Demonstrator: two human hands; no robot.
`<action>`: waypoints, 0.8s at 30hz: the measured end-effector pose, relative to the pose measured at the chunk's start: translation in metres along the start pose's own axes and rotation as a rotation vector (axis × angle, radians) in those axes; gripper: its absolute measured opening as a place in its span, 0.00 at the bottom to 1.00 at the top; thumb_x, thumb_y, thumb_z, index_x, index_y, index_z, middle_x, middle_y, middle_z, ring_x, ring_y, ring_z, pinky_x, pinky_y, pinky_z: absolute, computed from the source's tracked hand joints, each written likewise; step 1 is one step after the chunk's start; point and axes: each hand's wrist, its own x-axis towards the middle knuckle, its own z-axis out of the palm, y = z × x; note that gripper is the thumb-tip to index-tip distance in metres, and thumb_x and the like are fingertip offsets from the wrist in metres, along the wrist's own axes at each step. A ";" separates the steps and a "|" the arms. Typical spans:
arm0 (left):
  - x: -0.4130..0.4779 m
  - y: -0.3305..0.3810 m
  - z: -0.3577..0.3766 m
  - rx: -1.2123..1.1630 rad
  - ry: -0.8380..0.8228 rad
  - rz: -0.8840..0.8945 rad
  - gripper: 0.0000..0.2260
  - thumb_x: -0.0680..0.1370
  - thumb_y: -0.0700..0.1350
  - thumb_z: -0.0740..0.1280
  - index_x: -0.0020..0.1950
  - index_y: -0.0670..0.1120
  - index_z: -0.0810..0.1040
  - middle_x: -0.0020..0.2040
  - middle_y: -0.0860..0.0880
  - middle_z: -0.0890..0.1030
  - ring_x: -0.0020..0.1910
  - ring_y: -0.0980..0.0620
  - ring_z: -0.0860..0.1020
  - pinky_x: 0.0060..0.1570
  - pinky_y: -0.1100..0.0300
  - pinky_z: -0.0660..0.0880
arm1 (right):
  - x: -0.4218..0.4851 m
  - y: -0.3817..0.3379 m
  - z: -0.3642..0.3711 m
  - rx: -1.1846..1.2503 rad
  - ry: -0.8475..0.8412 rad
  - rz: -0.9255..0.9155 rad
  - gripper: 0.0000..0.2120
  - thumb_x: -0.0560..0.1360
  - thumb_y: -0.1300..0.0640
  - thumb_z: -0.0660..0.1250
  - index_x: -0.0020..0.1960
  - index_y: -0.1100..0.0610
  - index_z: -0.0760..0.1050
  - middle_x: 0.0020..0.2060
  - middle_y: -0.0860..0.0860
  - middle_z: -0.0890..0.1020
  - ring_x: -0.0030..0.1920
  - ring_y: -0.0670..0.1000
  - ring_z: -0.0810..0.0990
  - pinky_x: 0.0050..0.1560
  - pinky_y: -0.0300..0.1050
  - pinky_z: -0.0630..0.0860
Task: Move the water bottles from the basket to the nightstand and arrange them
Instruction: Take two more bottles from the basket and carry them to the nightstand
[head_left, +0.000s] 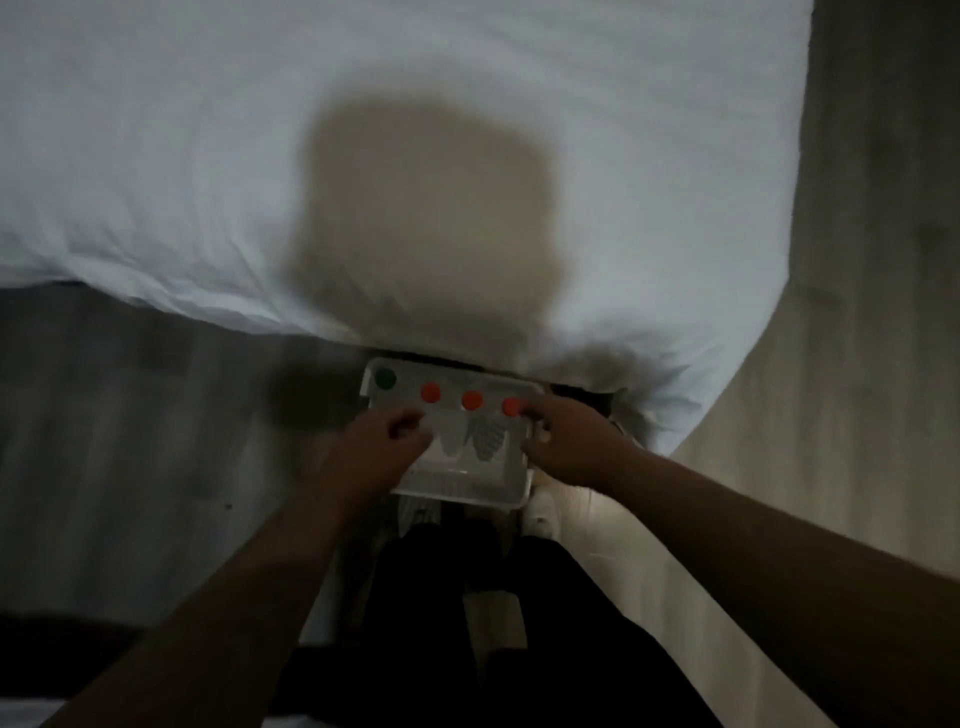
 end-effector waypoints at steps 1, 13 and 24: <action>0.019 -0.006 0.017 0.081 -0.031 0.033 0.16 0.74 0.46 0.72 0.60 0.44 0.79 0.54 0.47 0.81 0.52 0.51 0.78 0.52 0.59 0.72 | 0.018 0.012 0.009 -0.006 -0.011 -0.005 0.17 0.73 0.53 0.66 0.60 0.57 0.76 0.54 0.54 0.80 0.53 0.56 0.79 0.52 0.49 0.77; 0.143 -0.057 0.126 0.729 -0.140 0.248 0.25 0.73 0.44 0.70 0.68 0.41 0.68 0.62 0.37 0.72 0.58 0.36 0.73 0.54 0.48 0.72 | 0.125 0.109 0.109 -0.193 0.010 -0.057 0.25 0.74 0.52 0.68 0.66 0.61 0.67 0.61 0.61 0.73 0.63 0.59 0.69 0.58 0.47 0.68; 0.111 -0.015 0.108 0.527 0.077 0.195 0.07 0.69 0.42 0.69 0.44 0.43 0.74 0.43 0.44 0.77 0.40 0.46 0.75 0.38 0.60 0.66 | 0.100 0.085 0.080 -0.087 0.207 -0.096 0.11 0.64 0.49 0.58 0.36 0.57 0.71 0.33 0.55 0.79 0.33 0.57 0.77 0.33 0.52 0.77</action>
